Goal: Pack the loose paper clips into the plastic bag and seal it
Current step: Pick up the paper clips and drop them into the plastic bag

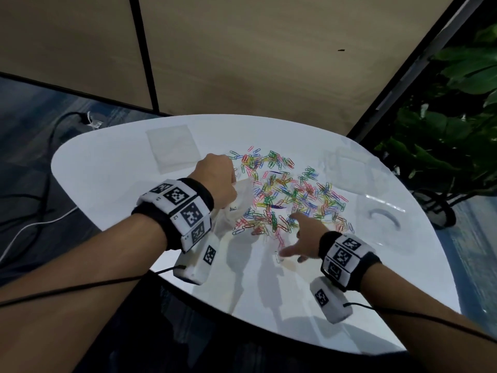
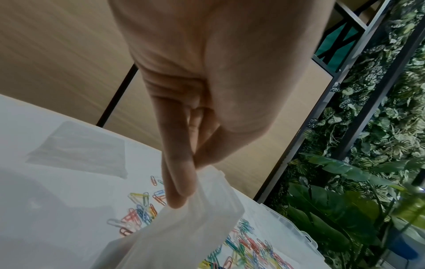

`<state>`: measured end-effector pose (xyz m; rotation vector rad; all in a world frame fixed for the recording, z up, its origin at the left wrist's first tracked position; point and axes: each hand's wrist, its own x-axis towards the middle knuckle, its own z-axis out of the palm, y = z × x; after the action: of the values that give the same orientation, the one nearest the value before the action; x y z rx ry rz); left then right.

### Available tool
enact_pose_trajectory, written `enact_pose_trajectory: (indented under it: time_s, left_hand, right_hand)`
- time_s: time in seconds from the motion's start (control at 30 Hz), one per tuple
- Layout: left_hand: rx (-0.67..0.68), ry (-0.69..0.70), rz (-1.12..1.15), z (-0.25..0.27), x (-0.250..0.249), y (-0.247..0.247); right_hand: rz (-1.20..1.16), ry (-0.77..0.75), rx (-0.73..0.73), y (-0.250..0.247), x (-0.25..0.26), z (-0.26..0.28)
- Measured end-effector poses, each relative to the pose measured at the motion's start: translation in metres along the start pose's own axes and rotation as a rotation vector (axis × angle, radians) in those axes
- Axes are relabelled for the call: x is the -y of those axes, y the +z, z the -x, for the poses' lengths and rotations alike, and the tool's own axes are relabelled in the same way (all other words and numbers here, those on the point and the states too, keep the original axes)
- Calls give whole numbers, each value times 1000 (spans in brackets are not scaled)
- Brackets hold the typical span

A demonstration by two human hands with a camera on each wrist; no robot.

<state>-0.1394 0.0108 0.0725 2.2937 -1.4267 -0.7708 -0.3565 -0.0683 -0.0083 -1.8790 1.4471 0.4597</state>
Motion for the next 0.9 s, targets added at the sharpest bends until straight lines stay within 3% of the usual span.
enact_pose_trajectory:
  time_s: [0.1, 0.33, 0.57, 0.77, 0.9]
  left_hand:
    - [5, 0, -21, 1, 1, -3]
    - [20, -7, -34, 0, 2, -4]
    - [17, -15, -7, -2, 8, -9]
    - [13, -16, -13, -2, 7, -6]
    - [14, -15, -25, -4, 6, -3]
  right_hand:
    - [176, -53, -59, 31, -14, -9]
    - [90, -227, -322, 35, 1, -44]
    - [522, -475, -372, 52, 10, -74]
    - [519, -386, -397, 37, 7, -65]
    - [220, -233, -400, 16, 1, -56]
